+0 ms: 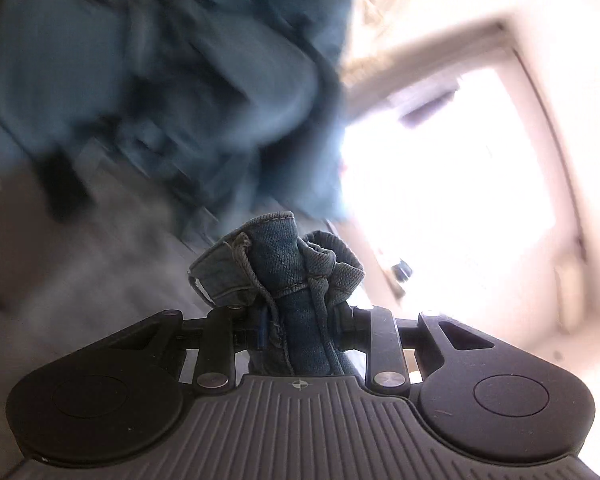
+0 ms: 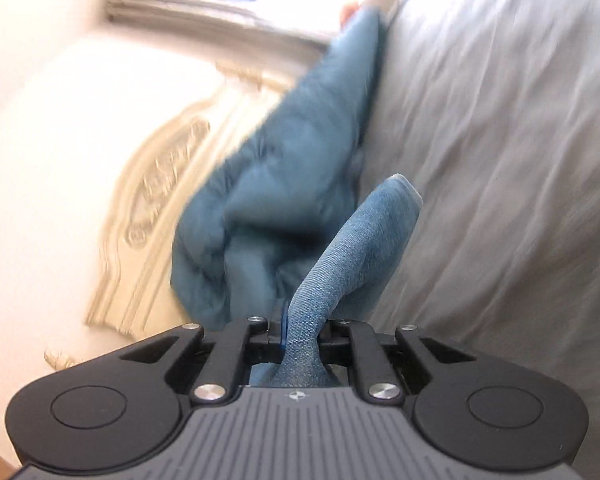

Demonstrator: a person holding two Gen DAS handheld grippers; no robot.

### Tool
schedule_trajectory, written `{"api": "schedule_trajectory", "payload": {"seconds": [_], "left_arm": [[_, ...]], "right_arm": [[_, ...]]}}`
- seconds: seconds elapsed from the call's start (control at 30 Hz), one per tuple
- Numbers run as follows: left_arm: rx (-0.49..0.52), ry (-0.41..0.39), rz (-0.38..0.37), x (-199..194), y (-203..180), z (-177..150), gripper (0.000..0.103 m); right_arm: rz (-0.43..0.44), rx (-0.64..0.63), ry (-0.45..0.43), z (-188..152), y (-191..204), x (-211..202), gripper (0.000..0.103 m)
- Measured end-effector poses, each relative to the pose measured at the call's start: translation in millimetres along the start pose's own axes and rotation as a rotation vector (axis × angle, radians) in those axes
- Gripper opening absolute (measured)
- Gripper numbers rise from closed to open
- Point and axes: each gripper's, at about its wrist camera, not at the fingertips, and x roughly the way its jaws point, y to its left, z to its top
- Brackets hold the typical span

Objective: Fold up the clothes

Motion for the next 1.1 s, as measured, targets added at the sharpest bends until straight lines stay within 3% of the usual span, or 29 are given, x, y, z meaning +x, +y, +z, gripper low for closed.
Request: {"api": "schedule_trajectory", "payload": {"seconds": [0.17,0.23,0.33,0.4,0.47,0.5,0.57,0.67,0.8,0.93,1.03,1.1], "left_arm": [[0.048,0.095,-0.06,34,-11,-70,0.027],[0.063,0.125,-0.046,40,3,-97,0.027],[0.041,0.219,0.045,53,48,-133,0.028],[0.088,0.237,0.069,52,68,-142,0.034],[0.127,0.253,0.057,47,78,-139,0.036],[0.146,0.267,0.056,45,76,-137,0.037],[0.19,0.287,0.059,40,71,-133,0.038],[0.262,0.291,0.079,32,60,-131,0.042],[0.347,0.28,0.088,19,51,-131,0.043],[0.404,0.276,0.102,19,45,-130,0.044],[0.379,0.28,0.095,22,49,-129,0.044],[0.301,0.315,0.104,30,57,-124,0.05]], "right_arm": [[-0.076,-0.058,-0.095,23,-20,-88,0.013],[-0.124,-0.054,-0.093,18,-48,-101,0.013],[-0.233,-0.003,-0.06,5,-106,-111,0.014],[-0.314,0.077,0.007,-11,-153,-108,0.016],[-0.305,0.089,-0.005,-27,-174,-113,0.018],[-0.283,0.083,-0.029,-31,-174,-118,0.019],[-0.319,0.049,-0.09,-36,-164,-134,0.036],[-0.381,-0.003,-0.182,-44,-147,-157,0.048],[-0.494,-0.148,-0.262,-62,-113,-177,0.047],[-0.547,-0.325,-0.264,-73,-74,-160,0.04],[-0.551,-0.446,-0.253,-81,-49,-137,0.039],[-0.565,-0.524,-0.238,-87,-37,-118,0.039]]}}
